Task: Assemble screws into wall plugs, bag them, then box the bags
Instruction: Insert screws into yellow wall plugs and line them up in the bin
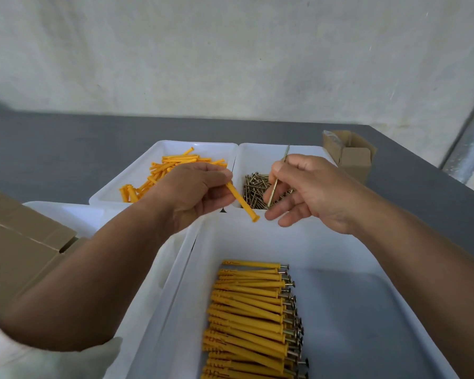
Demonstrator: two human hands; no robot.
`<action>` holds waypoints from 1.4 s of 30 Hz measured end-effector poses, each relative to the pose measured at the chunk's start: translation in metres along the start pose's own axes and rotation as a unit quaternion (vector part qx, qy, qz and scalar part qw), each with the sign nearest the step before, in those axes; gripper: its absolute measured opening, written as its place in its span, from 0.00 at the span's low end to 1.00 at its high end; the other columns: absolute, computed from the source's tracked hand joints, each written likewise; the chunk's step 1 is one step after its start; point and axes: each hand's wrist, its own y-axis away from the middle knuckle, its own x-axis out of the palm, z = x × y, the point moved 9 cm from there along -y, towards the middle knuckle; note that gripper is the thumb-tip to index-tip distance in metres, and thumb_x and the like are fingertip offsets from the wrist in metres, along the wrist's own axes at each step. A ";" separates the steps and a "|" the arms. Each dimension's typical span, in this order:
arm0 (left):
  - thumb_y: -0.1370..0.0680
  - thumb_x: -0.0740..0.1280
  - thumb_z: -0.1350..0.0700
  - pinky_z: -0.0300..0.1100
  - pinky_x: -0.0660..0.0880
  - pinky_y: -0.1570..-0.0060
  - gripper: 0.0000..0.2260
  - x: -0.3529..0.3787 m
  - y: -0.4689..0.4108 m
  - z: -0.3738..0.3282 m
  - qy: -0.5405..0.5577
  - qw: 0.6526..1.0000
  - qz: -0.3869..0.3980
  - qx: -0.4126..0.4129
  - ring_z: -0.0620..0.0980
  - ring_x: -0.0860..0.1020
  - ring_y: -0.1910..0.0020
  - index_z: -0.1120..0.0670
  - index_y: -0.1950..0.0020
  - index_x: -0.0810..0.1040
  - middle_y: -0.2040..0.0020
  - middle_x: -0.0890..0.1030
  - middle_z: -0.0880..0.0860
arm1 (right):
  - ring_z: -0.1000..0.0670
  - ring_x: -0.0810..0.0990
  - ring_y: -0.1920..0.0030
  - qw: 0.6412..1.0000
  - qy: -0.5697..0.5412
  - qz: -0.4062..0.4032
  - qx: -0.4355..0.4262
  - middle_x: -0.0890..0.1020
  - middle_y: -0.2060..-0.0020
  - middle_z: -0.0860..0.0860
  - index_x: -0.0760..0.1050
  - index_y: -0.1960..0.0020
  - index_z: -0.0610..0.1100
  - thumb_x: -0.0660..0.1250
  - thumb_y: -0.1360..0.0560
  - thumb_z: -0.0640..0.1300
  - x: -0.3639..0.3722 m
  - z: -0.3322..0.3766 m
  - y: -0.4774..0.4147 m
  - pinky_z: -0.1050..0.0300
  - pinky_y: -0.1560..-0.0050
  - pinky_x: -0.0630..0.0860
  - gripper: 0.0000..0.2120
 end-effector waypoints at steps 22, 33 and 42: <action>0.22 0.66 0.65 0.37 0.79 0.72 0.05 -0.029 -0.001 -0.002 0.071 0.991 -0.116 -0.012 0.45 0.80 0.73 0.60 0.58 0.77 0.71 0.81 0.53 | 0.46 0.83 0.67 0.956 0.175 0.223 0.079 0.81 0.65 0.46 0.80 0.43 0.52 0.63 0.20 0.53 0.037 -0.029 0.016 0.56 0.68 0.80 0.10; 0.22 0.67 0.64 0.38 0.79 0.69 0.05 -0.019 -0.005 -0.002 0.003 0.997 -0.077 0.028 0.46 0.81 0.70 0.60 0.58 0.77 0.65 0.81 0.55 | 0.48 0.82 0.68 0.959 0.172 0.205 0.089 0.80 0.63 0.45 0.80 0.45 0.49 0.70 0.23 0.48 0.032 -0.034 0.011 0.57 0.68 0.79 0.07; 0.22 0.67 0.65 0.41 0.82 0.64 0.05 -0.008 -0.003 -0.001 -0.024 0.998 -0.043 0.031 0.46 0.81 0.69 0.60 0.58 0.78 0.66 0.80 0.55 | 0.49 0.82 0.68 0.970 0.159 0.168 0.076 0.81 0.65 0.47 0.80 0.46 0.45 0.71 0.23 0.43 0.027 -0.030 0.008 0.56 0.67 0.80 0.07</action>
